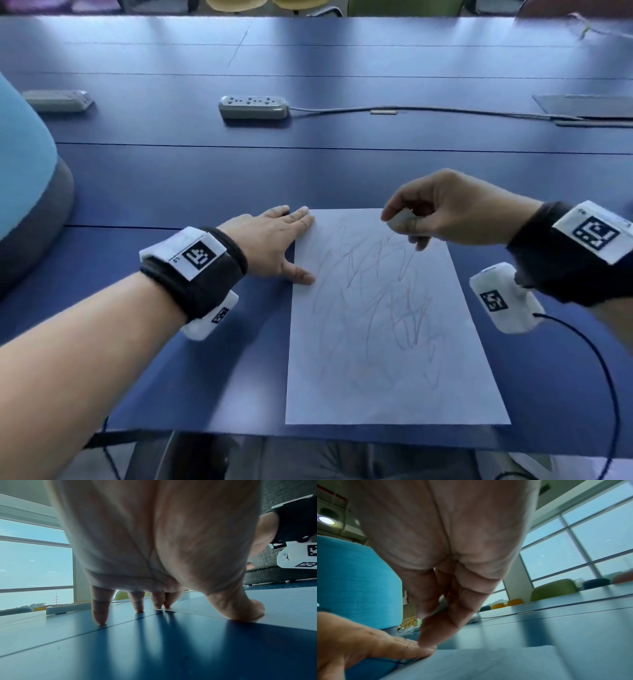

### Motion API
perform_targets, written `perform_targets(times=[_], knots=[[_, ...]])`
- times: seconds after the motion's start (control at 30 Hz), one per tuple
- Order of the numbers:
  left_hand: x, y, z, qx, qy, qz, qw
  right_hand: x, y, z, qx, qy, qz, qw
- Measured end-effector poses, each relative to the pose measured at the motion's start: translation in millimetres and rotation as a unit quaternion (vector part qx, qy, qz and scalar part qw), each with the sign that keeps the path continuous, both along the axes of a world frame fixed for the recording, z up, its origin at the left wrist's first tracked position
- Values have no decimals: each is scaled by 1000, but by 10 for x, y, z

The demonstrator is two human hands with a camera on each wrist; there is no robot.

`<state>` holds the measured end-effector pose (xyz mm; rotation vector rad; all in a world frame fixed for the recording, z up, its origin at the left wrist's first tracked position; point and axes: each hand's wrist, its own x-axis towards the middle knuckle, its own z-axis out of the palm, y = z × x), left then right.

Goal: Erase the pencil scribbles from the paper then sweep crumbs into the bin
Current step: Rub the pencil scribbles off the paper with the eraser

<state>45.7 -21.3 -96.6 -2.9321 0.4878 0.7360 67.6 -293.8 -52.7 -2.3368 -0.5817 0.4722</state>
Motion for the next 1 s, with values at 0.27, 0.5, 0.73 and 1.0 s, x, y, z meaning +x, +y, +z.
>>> perform_targets(times=[0.27, 0.5, 0.73, 1.0], knots=[[-14, 30, -76, -28, 12, 15, 999, 304, 689, -148, -17, -51, 25, 998], [-50, 18, -109, -31, 21, 27, 999, 411, 967, -281, -94, -91, 11, 991], [-57, 18, -122, -40, 20, 15, 999, 62, 1159, -267, -142, -97, 138, 975], [-81, 4, -102, -50, 21, 29, 998, 79, 1208, -282, -165, -167, 102, 967]])
